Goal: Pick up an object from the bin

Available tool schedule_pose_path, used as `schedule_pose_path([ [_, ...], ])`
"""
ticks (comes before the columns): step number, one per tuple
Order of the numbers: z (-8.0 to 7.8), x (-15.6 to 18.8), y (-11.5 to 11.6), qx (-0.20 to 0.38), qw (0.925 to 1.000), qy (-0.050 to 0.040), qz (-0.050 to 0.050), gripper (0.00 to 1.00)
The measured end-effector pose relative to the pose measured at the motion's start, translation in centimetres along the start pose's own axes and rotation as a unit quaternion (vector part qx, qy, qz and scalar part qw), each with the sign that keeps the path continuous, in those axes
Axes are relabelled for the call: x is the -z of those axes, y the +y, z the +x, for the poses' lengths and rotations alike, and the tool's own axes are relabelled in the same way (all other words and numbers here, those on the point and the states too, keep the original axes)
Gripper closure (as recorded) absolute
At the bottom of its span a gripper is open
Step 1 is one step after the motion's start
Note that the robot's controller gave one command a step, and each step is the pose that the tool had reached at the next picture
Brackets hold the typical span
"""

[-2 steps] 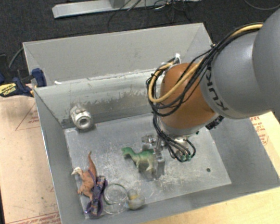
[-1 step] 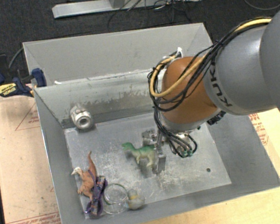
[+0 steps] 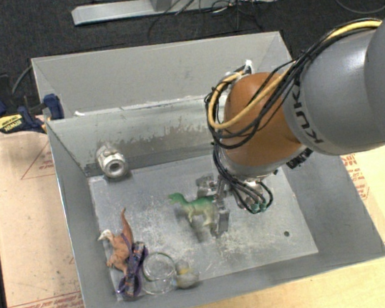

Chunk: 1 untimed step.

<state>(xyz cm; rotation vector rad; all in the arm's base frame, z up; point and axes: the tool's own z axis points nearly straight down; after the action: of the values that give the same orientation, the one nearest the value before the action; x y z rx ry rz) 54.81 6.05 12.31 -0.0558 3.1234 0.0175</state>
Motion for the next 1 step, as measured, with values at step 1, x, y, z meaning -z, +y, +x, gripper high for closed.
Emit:
schedule_pose_path([
  [1, 0.04, 1.06, 0.01, 0.0, 1.0, 0.0009, 0.0, 1.0],
])
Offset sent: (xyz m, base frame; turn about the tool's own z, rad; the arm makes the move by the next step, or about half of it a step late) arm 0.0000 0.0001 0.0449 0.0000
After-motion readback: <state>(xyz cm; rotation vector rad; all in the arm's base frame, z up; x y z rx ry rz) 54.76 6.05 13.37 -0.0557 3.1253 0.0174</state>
